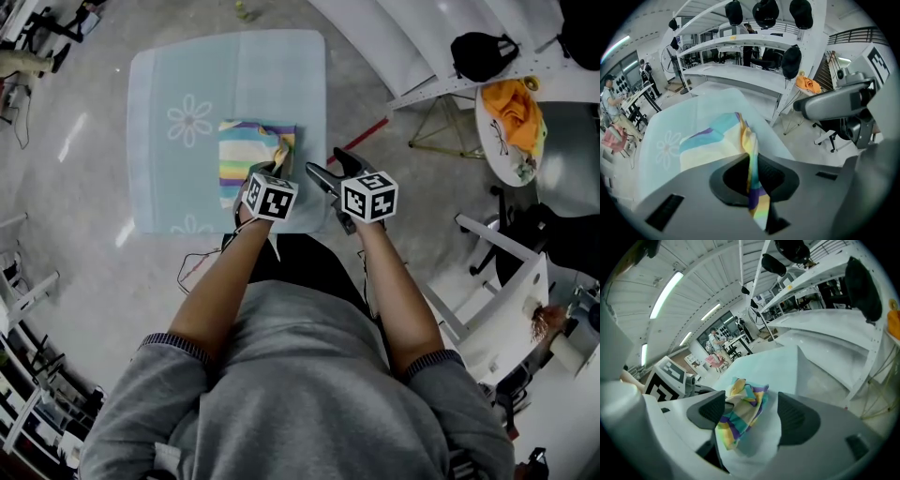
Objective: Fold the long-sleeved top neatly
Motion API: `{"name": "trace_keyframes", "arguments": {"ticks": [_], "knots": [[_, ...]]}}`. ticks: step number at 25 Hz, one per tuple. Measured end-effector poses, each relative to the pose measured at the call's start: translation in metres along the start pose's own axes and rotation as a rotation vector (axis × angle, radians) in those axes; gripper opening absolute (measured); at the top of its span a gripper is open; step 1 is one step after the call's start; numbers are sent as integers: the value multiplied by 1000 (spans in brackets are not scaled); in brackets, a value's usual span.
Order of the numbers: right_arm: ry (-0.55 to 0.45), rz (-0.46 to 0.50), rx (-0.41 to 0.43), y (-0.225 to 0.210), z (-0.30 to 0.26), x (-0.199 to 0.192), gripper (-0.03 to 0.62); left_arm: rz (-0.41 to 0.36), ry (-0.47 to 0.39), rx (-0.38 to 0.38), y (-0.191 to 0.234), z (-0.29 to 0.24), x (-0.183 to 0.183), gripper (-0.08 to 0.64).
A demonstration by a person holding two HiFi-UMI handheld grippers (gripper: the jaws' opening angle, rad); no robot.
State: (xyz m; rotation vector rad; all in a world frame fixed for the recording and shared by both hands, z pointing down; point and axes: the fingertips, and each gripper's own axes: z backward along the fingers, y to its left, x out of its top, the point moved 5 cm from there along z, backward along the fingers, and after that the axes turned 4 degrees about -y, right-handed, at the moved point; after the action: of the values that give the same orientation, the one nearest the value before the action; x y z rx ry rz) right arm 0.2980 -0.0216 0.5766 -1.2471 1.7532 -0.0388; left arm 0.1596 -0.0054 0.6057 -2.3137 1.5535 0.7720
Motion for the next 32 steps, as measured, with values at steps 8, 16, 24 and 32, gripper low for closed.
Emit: {"name": "trace_keyframes", "arguments": {"ticks": [8,16,24,32], "knots": [[-17,-53,10,1,-20,4,368,25,-12,-52,-9,-17,-11,54],[0,-62,-33,-11,-15,-7,368,82,-66,-290,-46,-39,-24,203],[3,-28,-38,-6,-5,-7,371,142,-159,-532,-75,-4,-26,219],[-3,41,0,16,3,7,371,-12,-256,-496,-72,66,-32,218]]}}
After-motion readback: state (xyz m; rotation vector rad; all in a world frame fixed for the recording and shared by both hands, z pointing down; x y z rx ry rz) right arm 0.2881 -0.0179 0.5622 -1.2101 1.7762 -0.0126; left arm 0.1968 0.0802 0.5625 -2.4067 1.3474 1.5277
